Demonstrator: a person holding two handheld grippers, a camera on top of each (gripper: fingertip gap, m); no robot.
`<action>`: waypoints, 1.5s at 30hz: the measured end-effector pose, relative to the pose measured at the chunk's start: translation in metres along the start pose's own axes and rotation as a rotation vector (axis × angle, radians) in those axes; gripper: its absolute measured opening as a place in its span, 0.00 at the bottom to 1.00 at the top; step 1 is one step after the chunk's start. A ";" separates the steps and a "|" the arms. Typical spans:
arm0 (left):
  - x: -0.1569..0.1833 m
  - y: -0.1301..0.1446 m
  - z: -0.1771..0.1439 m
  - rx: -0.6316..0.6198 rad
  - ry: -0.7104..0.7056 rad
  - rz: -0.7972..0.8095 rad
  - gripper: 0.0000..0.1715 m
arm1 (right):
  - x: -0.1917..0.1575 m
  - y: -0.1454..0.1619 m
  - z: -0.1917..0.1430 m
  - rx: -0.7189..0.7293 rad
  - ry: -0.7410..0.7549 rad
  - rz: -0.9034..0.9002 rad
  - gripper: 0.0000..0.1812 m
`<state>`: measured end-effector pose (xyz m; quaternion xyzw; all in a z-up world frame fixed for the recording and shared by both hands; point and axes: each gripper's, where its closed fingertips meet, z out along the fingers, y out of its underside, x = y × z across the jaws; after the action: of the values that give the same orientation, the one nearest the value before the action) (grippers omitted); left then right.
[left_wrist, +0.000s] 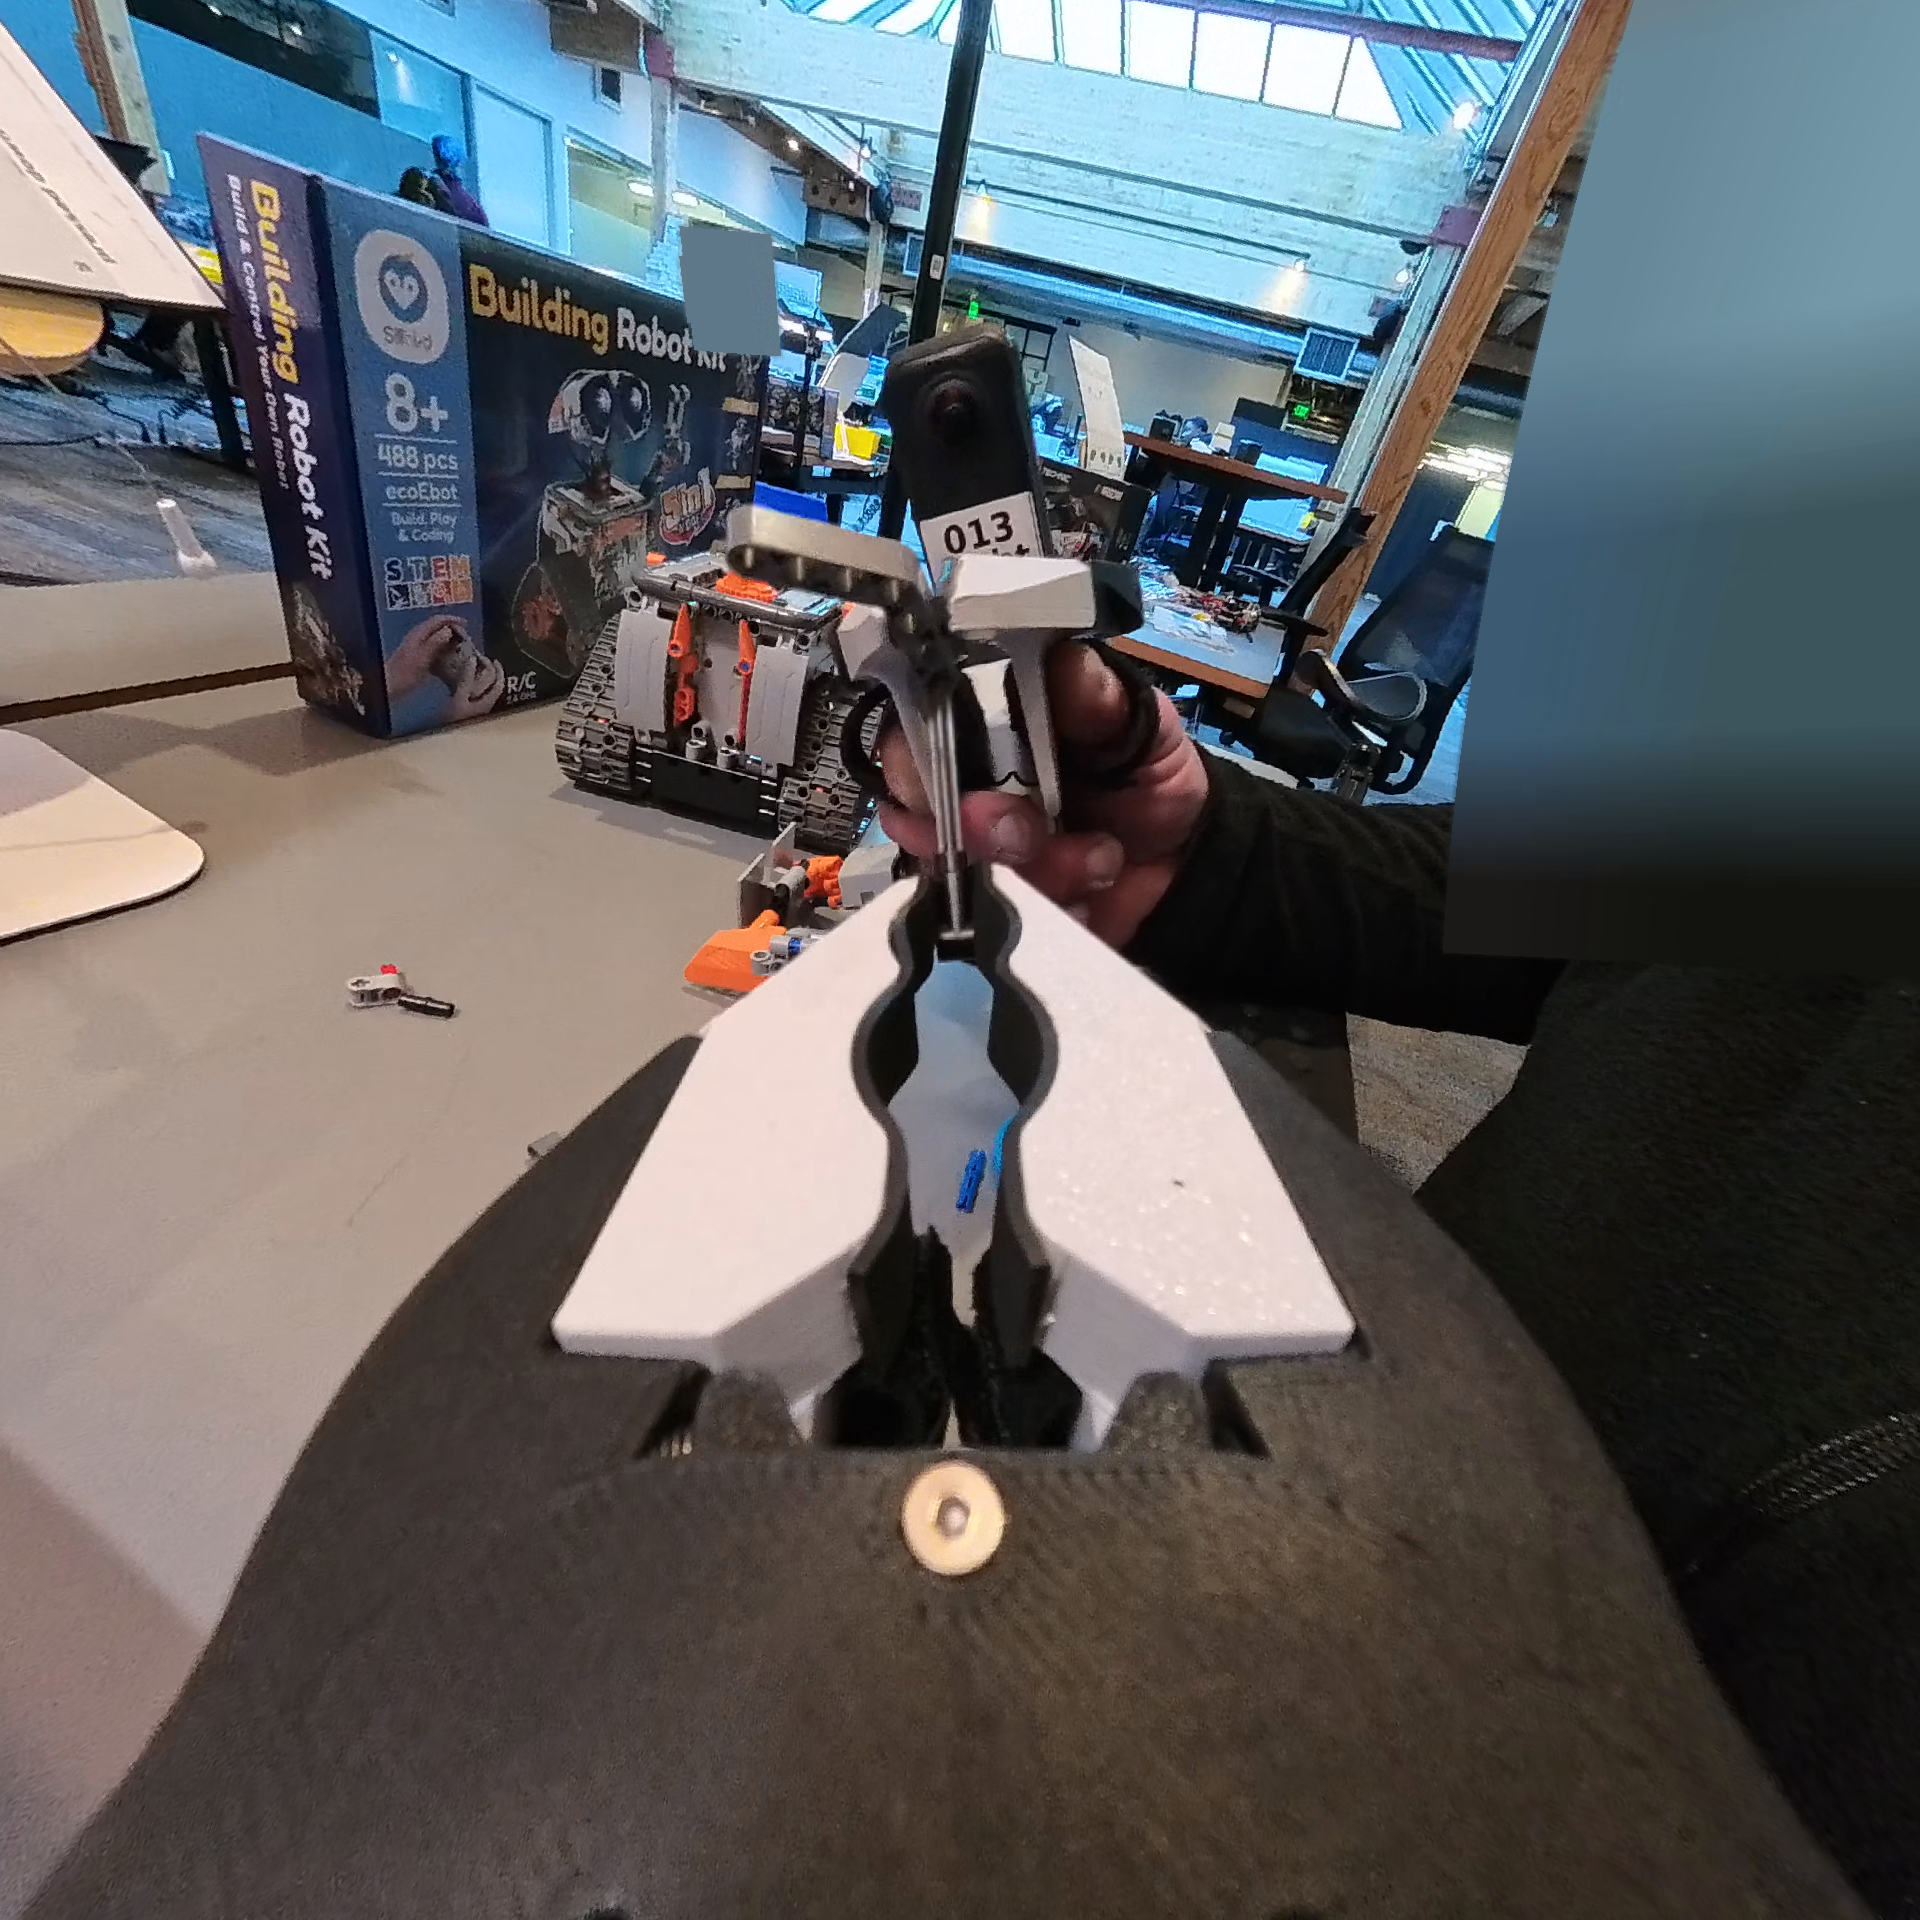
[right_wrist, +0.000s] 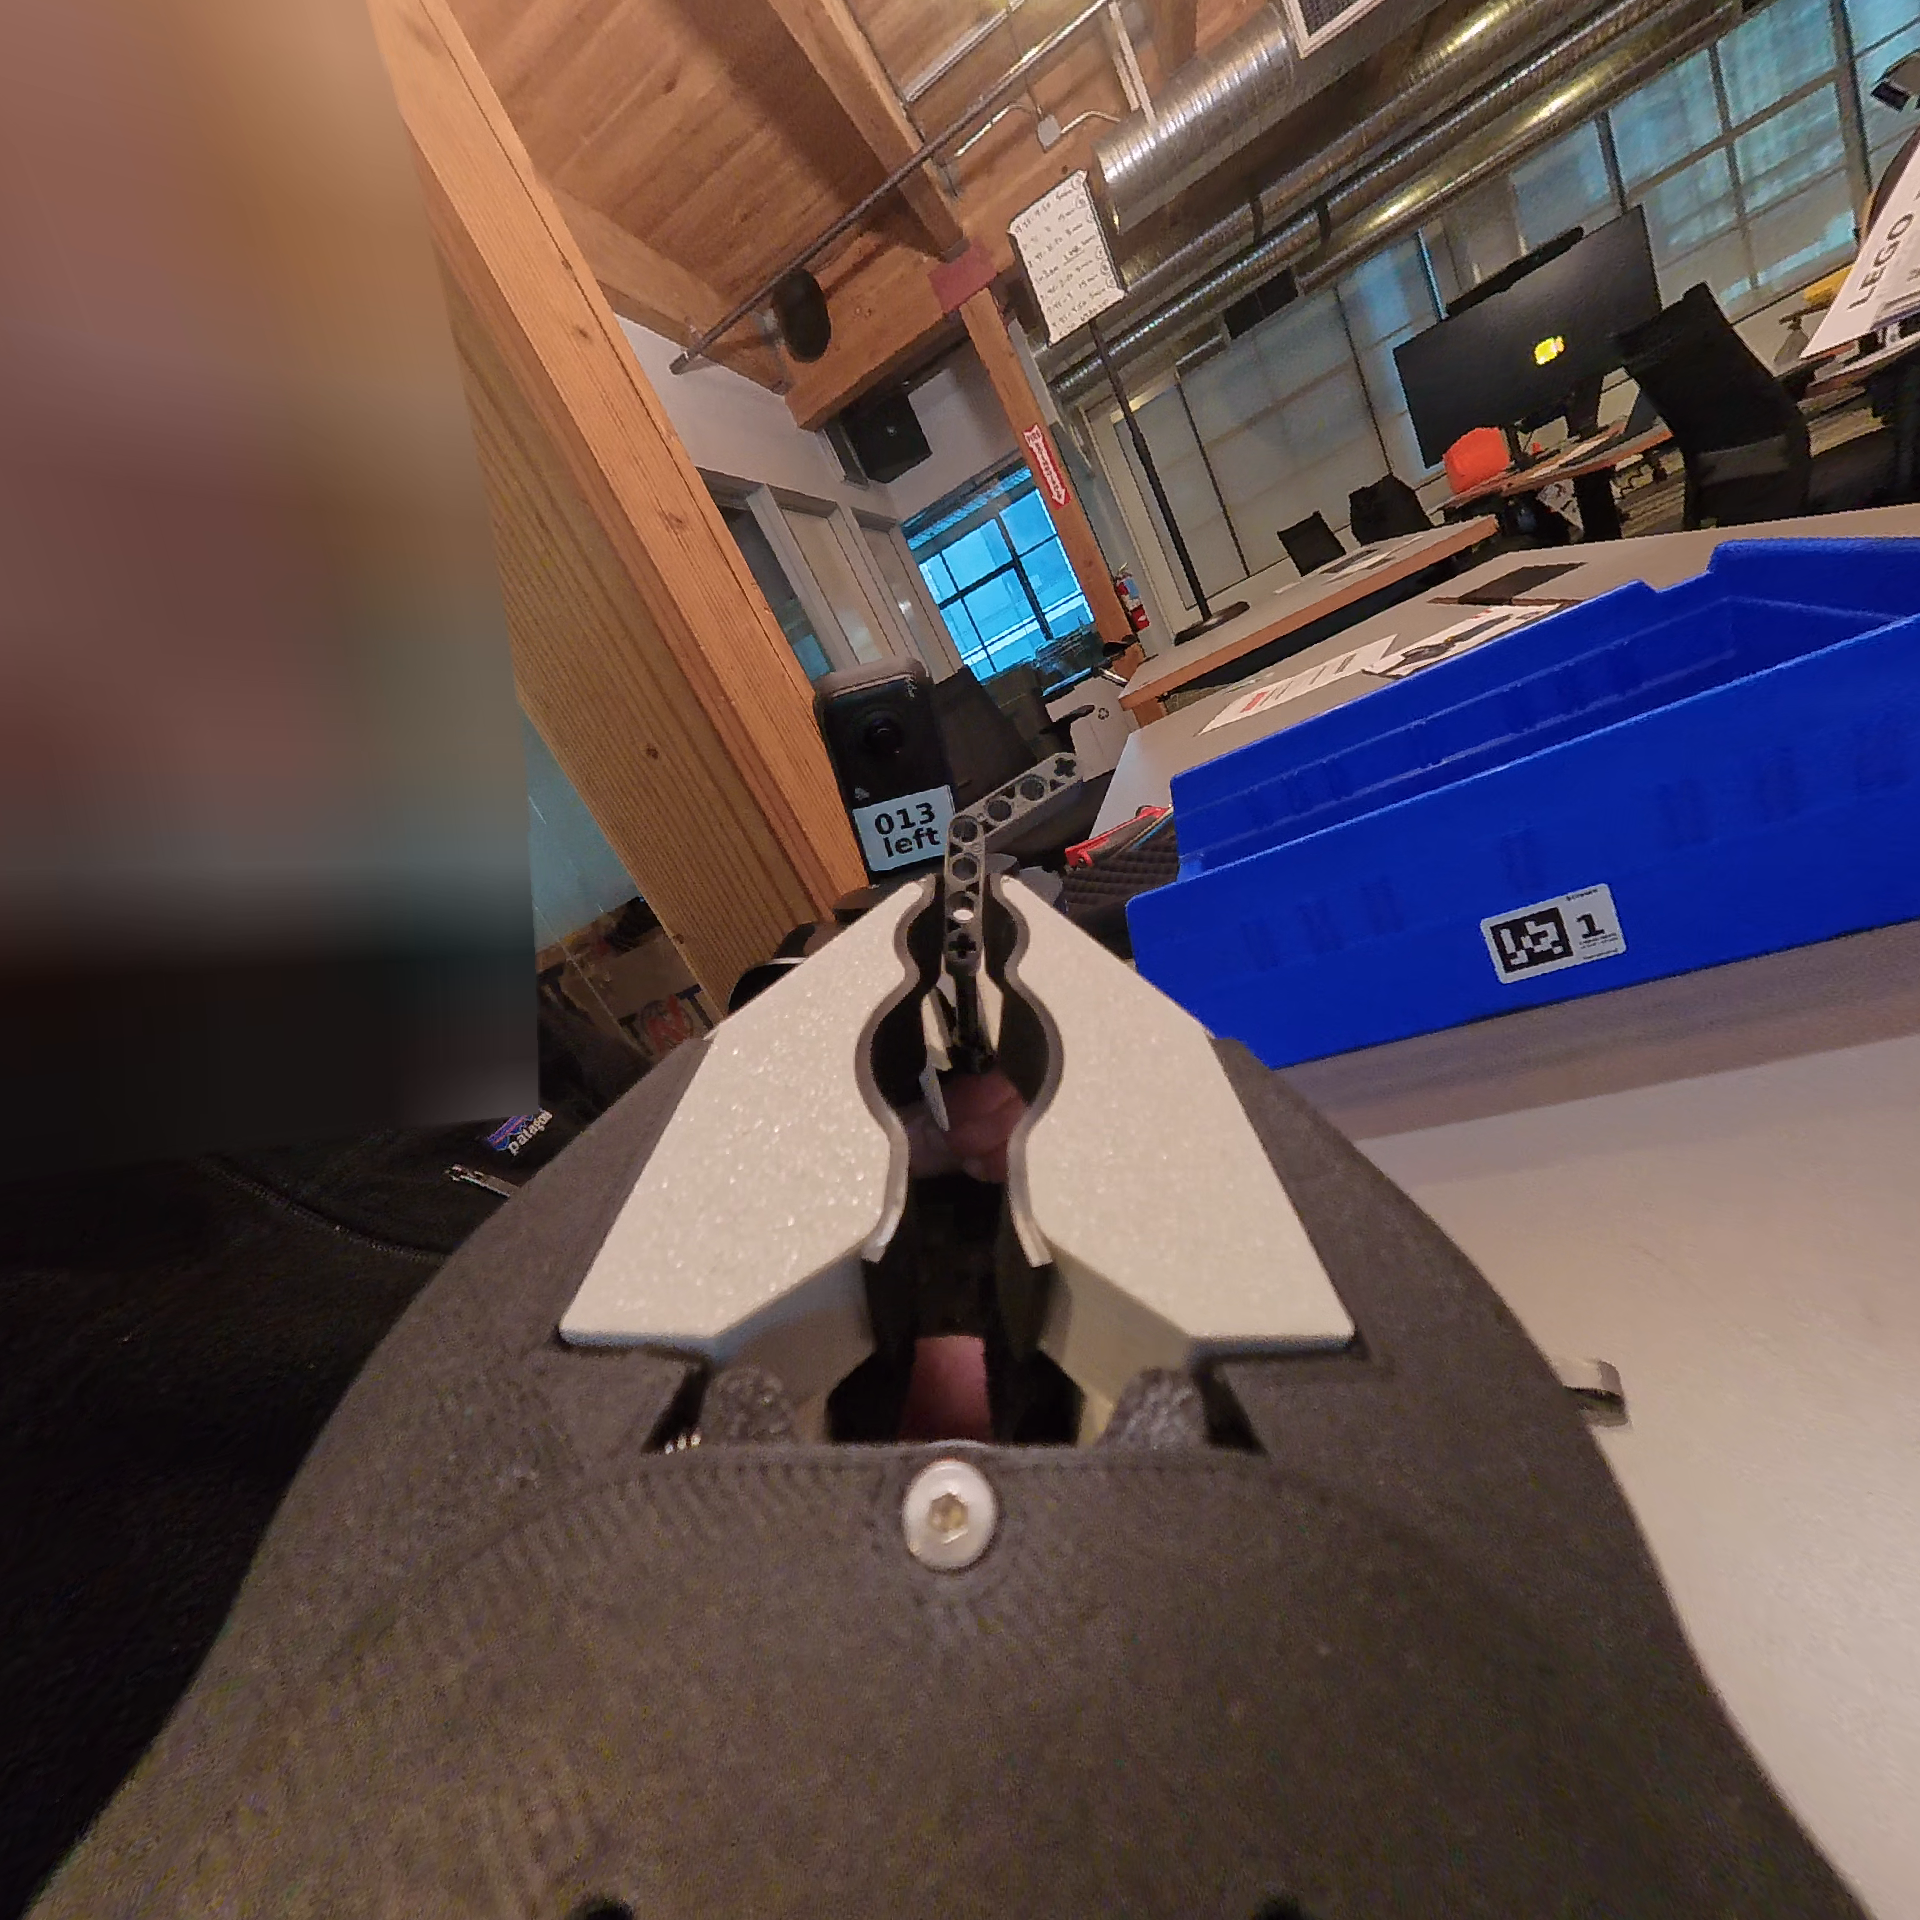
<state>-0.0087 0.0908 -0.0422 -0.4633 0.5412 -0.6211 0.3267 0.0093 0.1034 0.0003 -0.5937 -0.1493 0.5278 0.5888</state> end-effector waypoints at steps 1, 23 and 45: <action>0.001 0.000 0.000 0.001 0.001 0.002 0.02 | 0.000 0.000 0.000 0.000 0.000 0.000 0.02; -0.017 0.007 0.007 -0.153 -0.394 0.390 0.02 | 0.015 0.001 -0.003 0.030 0.094 0.072 0.02; -0.034 0.034 0.015 -0.482 -0.659 0.754 0.02 | 0.043 0.037 -0.004 -0.221 0.375 -0.060 0.02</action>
<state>0.0142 0.1092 -0.0832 -0.4687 0.6657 -0.1419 0.5631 0.0128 0.1260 -0.0514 -0.7377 -0.1116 0.3707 0.5531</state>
